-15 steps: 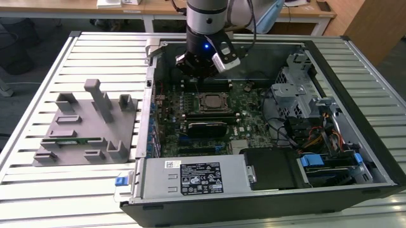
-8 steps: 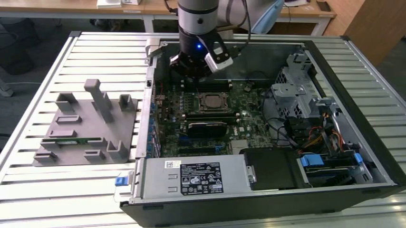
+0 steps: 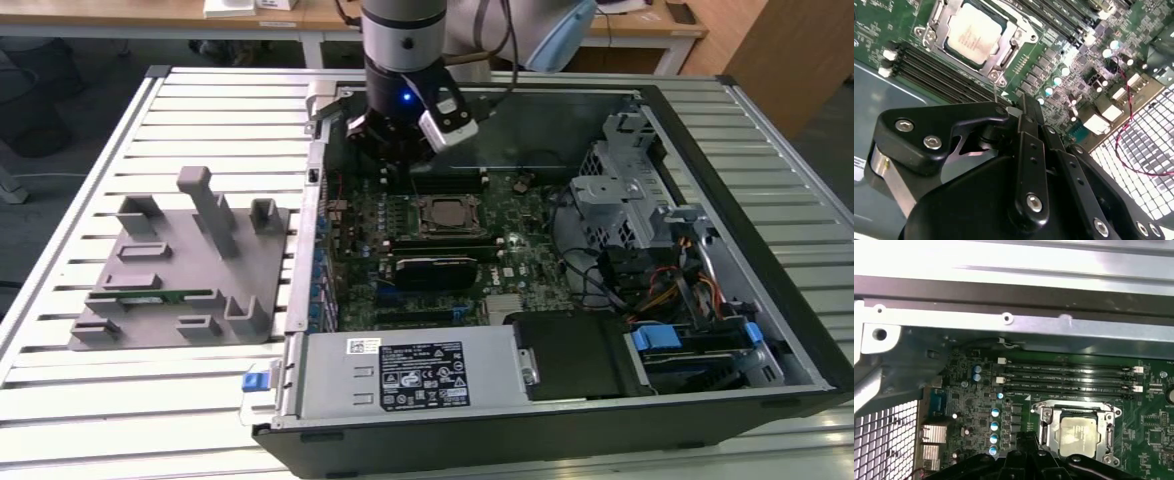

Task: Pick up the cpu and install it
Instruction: 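Install the first cpu locking lever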

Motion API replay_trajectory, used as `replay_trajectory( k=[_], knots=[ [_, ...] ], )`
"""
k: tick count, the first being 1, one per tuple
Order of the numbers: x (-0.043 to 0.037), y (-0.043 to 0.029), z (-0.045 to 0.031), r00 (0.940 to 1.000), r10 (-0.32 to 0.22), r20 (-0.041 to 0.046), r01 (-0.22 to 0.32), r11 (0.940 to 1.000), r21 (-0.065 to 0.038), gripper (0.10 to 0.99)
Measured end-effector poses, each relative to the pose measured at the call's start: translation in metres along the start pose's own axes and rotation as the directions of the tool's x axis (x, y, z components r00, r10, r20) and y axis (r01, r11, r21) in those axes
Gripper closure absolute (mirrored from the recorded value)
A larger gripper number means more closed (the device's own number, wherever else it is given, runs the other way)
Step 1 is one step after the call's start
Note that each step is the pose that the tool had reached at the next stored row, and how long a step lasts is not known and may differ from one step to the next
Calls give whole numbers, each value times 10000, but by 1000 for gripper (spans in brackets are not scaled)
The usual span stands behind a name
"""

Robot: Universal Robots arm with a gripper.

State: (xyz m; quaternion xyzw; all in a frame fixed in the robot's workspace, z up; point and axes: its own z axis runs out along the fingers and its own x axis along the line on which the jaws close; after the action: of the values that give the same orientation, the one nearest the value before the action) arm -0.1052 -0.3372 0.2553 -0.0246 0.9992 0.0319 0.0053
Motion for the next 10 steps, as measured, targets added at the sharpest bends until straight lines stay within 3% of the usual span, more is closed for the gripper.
replay_trajectory(
  k=[10],
  knots=[
    [43, 161, 15, 10000, -33, -1, 33, 10000, -6, 980]
  ],
)
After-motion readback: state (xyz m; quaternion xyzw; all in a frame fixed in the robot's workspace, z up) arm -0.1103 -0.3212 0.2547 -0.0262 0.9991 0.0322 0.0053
